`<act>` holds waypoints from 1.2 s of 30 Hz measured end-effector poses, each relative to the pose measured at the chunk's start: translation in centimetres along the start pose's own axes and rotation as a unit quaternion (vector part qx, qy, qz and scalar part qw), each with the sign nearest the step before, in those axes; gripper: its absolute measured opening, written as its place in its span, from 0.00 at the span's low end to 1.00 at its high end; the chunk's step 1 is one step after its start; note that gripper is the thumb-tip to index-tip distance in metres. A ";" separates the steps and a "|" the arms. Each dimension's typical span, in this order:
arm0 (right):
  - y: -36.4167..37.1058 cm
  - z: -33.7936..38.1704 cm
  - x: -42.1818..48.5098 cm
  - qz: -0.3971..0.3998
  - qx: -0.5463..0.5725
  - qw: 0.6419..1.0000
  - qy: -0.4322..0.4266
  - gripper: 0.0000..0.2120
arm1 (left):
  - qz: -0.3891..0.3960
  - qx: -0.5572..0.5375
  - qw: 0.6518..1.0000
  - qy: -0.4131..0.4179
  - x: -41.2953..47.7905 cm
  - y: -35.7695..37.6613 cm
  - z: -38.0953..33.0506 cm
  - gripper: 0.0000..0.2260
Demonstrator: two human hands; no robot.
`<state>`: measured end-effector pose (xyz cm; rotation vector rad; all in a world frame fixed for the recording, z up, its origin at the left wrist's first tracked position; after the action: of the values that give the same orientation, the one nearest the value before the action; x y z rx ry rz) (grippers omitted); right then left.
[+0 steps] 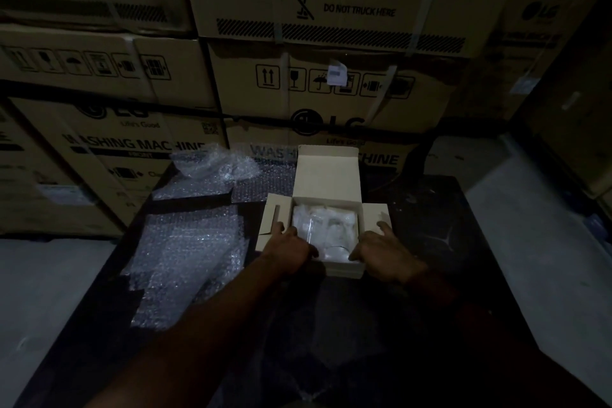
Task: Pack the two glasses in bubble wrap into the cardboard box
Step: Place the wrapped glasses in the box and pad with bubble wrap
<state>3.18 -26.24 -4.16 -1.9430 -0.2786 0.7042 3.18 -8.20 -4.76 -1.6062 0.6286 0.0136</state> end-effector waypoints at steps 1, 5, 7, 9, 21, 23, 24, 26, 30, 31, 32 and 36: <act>0.1 0.2 0.0 0.007 0.006 1.000 -0.005 0.21 | 0.009 -0.001 1.000 -0.004 0.0 0.1 -0.1 0.16; 0.5 0.6 0.3 0.036 0.034 0.999 -0.020 0.18 | 0.025 0.010 1.000 -0.011 0.1 0.3 -0.3 0.16; 0.6 0.5 0.3 0.042 0.034 0.998 -0.021 0.18 | 0.036 -0.009 0.999 -0.019 0.0 0.3 -0.1 0.16; 0.4 0.3 0.2 0.028 0.037 0.999 -0.016 0.19 | 0.028 -0.021 0.999 -0.016 -0.3 -0.4 0.2 0.17; 0.6 0.1 0.4 -0.006 0.004 1.000 -0.024 0.16 | -0.029 0.102 0.994 -0.021 -0.2 -1.4 2.9 0.14; 0.6 0.0 0.8 0.005 -0.014 0.999 -0.031 0.15 | -0.017 0.131 0.991 -0.014 -0.1 -1.5 2.6 0.15; 0.6 0.0 0.9 0.013 -0.021 0.999 -0.032 0.15 | -0.011 0.143 0.990 -0.008 -0.1 -1.5 2.5 0.15; 0.4 -0.1 1.1 0.037 -0.031 0.998 -0.033 0.14 | -0.006 0.157 0.988 0.001 -0.3 -1.3 2.4 0.16; -0.1 -0.5 1.7 0.115 -0.019 0.992 -0.037 0.17 | 0.002 0.162 0.987 0.019 -0.6 -1.1 2.3 0.17; -0.3 -0.8 1.7 0.124 -0.011 0.992 -0.035 0.17 | 0.007 0.158 0.987 0.025 -0.7 -1.0 2.4 0.17; -0.5 -1.0 1.9 0.128 -0.006 0.991 -0.034 0.17 | 0.009 0.152 0.988 0.032 -0.8 -0.8 2.5 0.17; -0.7 -1.1 2.1 0.144 -0.012 0.989 -0.037 0.17 | 0.022 0.113 0.993 0.032 -0.8 -0.6 3.1 0.17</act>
<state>5.54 -25.70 -3.89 -2.0043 -0.0510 0.9661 3.83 -5.07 -4.37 -1.3784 0.6908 -0.0747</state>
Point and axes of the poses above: each hand's wrist, its own x-axis towards the middle knuckle, its own y-axis out of the palm, z = x × y, the point moved 5 cm from there along x, towards the middle knuckle, and after that the axes turned 14 degrees about -x, right-handed, at the moved point
